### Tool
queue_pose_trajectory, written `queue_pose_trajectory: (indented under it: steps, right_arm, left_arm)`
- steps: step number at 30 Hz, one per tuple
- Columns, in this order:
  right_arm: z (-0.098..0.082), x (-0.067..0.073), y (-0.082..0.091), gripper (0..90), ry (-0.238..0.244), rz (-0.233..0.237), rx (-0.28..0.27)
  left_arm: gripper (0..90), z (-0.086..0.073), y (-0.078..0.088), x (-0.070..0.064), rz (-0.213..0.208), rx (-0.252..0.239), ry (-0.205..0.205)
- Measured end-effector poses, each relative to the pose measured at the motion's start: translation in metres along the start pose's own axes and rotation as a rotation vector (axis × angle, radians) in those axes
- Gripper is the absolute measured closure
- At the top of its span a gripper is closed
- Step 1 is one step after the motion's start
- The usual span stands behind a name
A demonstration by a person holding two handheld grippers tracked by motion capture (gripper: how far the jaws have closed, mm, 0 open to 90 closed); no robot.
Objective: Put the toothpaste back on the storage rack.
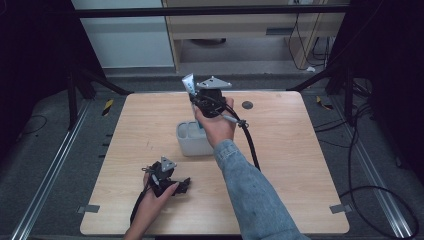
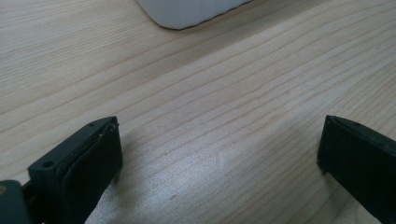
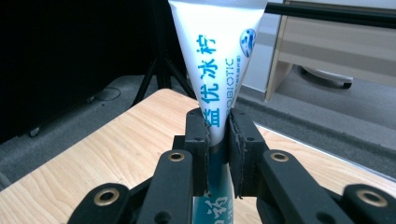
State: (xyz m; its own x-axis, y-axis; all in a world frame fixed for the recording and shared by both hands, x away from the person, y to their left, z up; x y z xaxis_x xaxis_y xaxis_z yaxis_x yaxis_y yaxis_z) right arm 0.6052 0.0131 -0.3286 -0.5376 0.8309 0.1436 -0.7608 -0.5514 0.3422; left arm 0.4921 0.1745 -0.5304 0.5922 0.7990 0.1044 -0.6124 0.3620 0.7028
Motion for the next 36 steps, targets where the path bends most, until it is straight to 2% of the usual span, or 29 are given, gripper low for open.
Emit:
queue_pose_trajectory:
  steps: [6, 19, 23, 26, 36]
  right_arm:
    - [-0.01, 0.003, -0.007, 79.1, -0.006, 0.004, 0.021]
    - [-0.02, 0.006, -0.014, 79.1, -0.001, 0.006, 0.051]
    - [-0.024, 0.008, -0.016, 79.0, 0.017, 0.004, 0.059]
    - [-0.026, 0.009, -0.017, 79.0, -0.004, 0.017, 0.059]
    - [-0.032, 0.008, -0.02, 79.0, 0.022, 0.002, 0.084]
  left_arm:
    - [0.0, 0.0, 0.0, 0.0, 0.0, 0.0, -0.001]
    - [0.0, 0.0, 0.0, 0.0, -0.002, 0.002, -0.005]
    - [0.0, 0.001, -0.001, 0.0, -0.003, 0.002, -0.005]
    - [0.0, 0.001, -0.001, 0.0, -0.003, 0.002, -0.005]
    - [0.0, 0.001, -0.001, 0.0, -0.005, 0.001, -0.007]
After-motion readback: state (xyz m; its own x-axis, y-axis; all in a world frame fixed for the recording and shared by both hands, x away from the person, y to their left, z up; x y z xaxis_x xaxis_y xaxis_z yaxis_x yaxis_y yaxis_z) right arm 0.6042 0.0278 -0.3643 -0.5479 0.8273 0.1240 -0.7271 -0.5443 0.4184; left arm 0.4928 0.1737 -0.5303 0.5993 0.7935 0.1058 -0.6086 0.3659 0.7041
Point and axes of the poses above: each handheld gripper's, and its own axes: y roughly backward along the jaws, z roughly out of its top, x roughly to its left, the point moved 3 cm from there along -y, roughly forward along the jaws, and after that the axes turned 7 degrees about -y, right-handed, at the moved point
